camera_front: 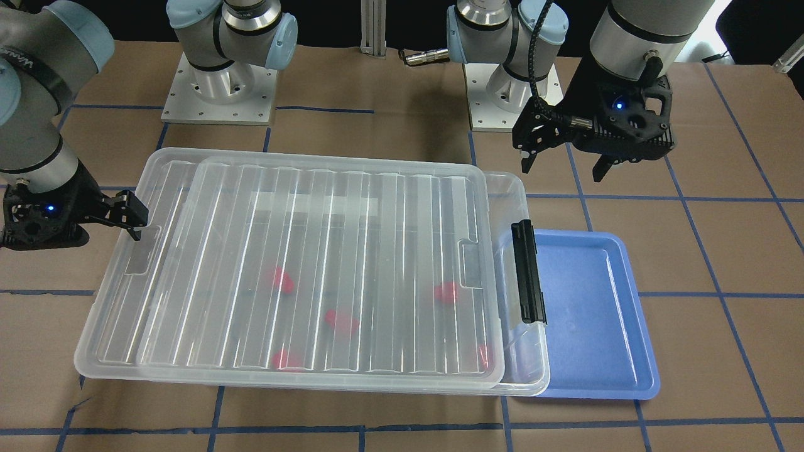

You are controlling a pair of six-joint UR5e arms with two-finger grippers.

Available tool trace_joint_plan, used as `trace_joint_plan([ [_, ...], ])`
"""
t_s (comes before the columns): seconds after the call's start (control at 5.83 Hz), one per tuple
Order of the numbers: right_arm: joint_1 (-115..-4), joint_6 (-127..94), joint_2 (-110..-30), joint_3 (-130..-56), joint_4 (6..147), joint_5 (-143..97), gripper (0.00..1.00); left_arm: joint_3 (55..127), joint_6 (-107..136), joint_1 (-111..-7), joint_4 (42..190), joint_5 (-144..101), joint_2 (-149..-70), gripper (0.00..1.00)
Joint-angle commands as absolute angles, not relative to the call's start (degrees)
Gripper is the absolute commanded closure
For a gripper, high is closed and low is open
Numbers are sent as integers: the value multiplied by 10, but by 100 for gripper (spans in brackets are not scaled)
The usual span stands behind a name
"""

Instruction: Place red block in blue tray from box

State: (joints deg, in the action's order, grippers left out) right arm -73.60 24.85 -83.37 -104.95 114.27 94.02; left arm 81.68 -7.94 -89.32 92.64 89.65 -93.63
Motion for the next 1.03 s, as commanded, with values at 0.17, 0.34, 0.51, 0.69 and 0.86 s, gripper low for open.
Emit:
trace_joint_plan([
  [0.17, -692, 280, -833, -1049, 1143, 940, 0, 817, -80, -893, 926, 896, -936, 2],
  [0.34, -677, 280, -833, -1049, 1144, 941, 0, 817, -80, -894, 926, 896, -936, 2],
  [0.51, -661, 287, -833, -1049, 1144, 941, 0, 817, -80, -894, 926, 896, -937, 2],
  [0.69, -651, 305, -833, -1048, 1145, 941, 0, 817, -80, -894, 926, 896, -937, 2],
  [0.86, -639, 311, -833, -1046, 1145, 955, 0, 817, -83, -893, 926, 897, -937, 2],
])
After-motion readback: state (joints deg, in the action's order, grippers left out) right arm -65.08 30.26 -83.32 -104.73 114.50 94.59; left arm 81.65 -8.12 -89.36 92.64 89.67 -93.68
